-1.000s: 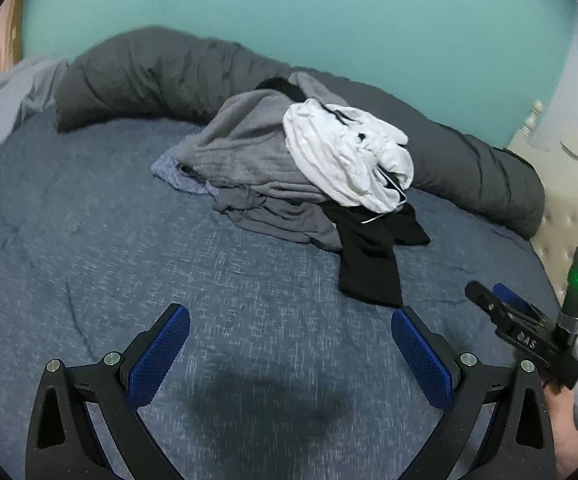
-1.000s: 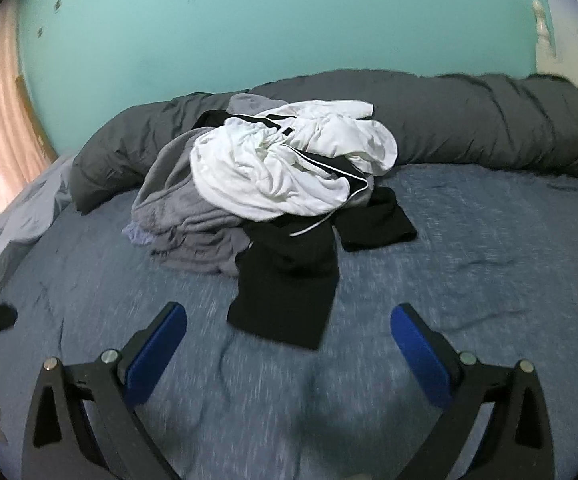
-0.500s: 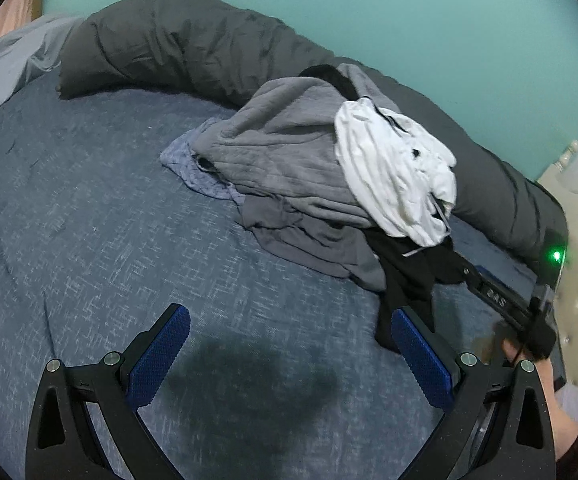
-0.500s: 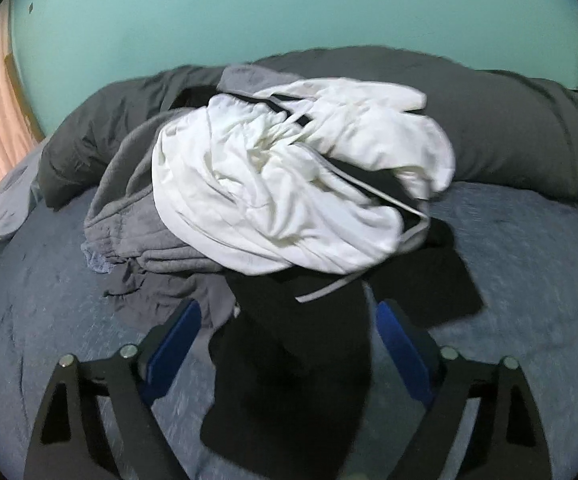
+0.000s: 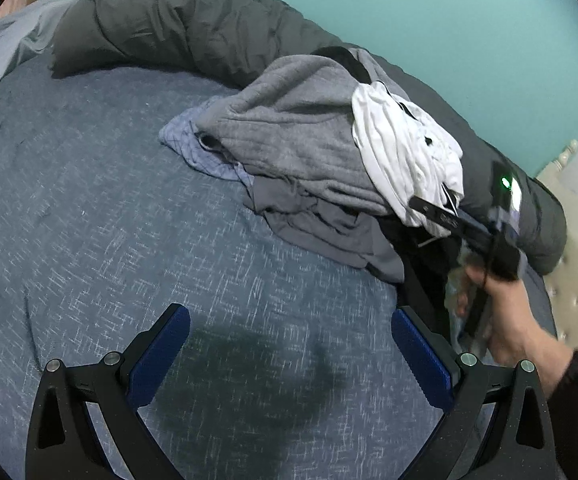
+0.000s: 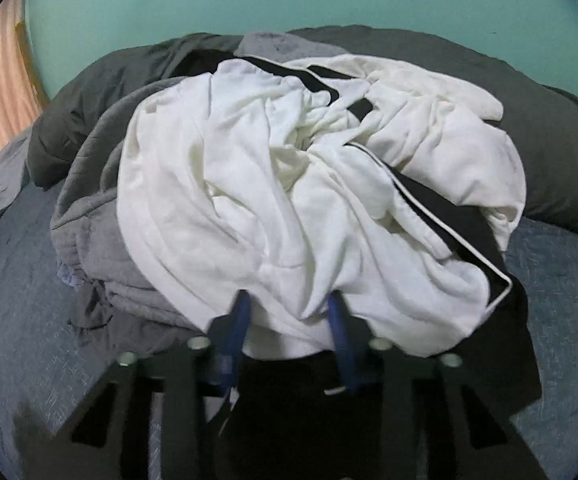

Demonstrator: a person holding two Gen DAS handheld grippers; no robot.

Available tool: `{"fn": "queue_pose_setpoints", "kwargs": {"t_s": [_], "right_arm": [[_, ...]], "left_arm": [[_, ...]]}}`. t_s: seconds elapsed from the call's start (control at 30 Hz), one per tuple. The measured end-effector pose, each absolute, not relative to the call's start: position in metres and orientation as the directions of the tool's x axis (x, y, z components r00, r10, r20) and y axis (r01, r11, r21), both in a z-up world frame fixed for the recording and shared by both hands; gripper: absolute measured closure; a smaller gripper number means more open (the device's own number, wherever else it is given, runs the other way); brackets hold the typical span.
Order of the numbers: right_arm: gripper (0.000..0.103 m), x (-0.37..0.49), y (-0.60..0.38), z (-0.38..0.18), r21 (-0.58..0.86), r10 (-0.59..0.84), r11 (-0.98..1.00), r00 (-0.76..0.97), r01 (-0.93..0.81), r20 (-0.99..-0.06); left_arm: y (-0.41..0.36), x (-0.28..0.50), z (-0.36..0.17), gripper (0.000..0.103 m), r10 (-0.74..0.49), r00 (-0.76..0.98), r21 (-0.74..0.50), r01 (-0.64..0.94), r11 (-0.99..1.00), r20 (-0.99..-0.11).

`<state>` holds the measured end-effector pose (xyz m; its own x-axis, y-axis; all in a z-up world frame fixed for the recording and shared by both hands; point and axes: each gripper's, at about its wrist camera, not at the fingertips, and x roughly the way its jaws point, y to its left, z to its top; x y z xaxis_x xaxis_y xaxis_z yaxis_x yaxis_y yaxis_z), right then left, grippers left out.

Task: Fold clothes
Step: 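Move the right gripper toward the white shirt on the clothes pile, then grasp the white shirt with the right gripper and pull it off the pile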

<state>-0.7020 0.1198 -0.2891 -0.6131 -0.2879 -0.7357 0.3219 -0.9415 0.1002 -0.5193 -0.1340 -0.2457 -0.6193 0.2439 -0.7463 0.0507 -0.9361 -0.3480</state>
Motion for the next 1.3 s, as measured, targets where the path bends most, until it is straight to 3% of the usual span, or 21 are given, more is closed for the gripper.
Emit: {"fn": "queue_pose_setpoints", "kwargs": {"t_s": [0.17,0.67,0.87,1.3], "right_arm": [[0.098,-0.699,0.118,-0.281,0.111,-0.313,-0.934,-0.629,0.339,-0.711],[0.099,-0.548,0.156,-0.236,0.275,-0.51,-0.855,-0.624,0.439,-0.592],[0.099,-0.455,0.158,-0.221,0.355,-0.601,-0.799,-0.623,0.486,-0.501],[0.099,-0.297,0.166,-0.177,0.383,-0.64,-0.767,-0.645,0.514,-0.417]], "left_arm": [[-0.141,-0.513,-0.248,0.0,0.235,-0.625,-0.337,0.048,-0.94,-0.745],[-0.162,-0.42,-0.24,0.0,0.215,-0.65,-0.35,0.084,-0.933,-0.728],[-0.163,-0.36,-0.244,0.0,0.232,-0.657,-0.375,0.082,-0.923,-0.717],[-0.16,-0.242,-0.223,0.0,0.258,-0.709,-0.394,0.03,-0.919,-0.657]]}}
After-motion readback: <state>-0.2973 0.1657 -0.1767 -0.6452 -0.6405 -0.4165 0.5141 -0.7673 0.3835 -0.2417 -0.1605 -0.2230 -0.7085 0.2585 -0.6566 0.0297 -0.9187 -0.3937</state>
